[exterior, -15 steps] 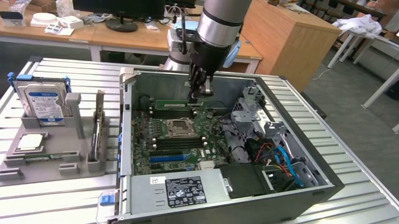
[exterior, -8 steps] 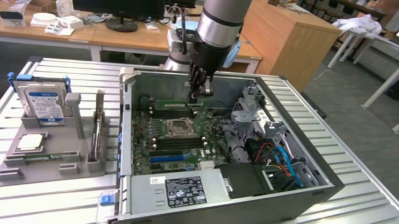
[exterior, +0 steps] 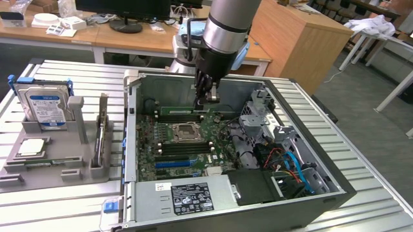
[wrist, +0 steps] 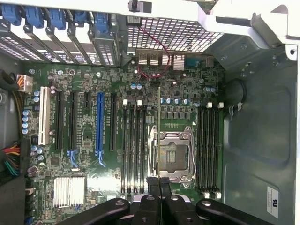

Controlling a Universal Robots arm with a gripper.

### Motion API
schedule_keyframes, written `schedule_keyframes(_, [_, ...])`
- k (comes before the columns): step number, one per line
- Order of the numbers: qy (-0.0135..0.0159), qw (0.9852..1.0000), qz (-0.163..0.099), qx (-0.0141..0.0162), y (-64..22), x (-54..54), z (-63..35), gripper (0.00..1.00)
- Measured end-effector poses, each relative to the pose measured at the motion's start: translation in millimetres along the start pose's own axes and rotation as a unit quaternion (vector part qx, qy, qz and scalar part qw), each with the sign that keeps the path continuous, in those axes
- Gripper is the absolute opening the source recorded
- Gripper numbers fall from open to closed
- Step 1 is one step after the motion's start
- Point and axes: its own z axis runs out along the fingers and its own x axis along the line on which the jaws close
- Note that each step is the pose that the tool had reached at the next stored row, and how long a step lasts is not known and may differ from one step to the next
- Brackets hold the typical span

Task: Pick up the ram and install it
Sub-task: 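Insert the ram into the slot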

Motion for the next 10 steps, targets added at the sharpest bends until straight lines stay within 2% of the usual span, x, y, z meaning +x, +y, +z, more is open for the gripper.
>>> schedule_keyframes(10, [0.0, 1.0, 0.0, 0.0001, -0.4, 1.6, 12.2, 0.11])
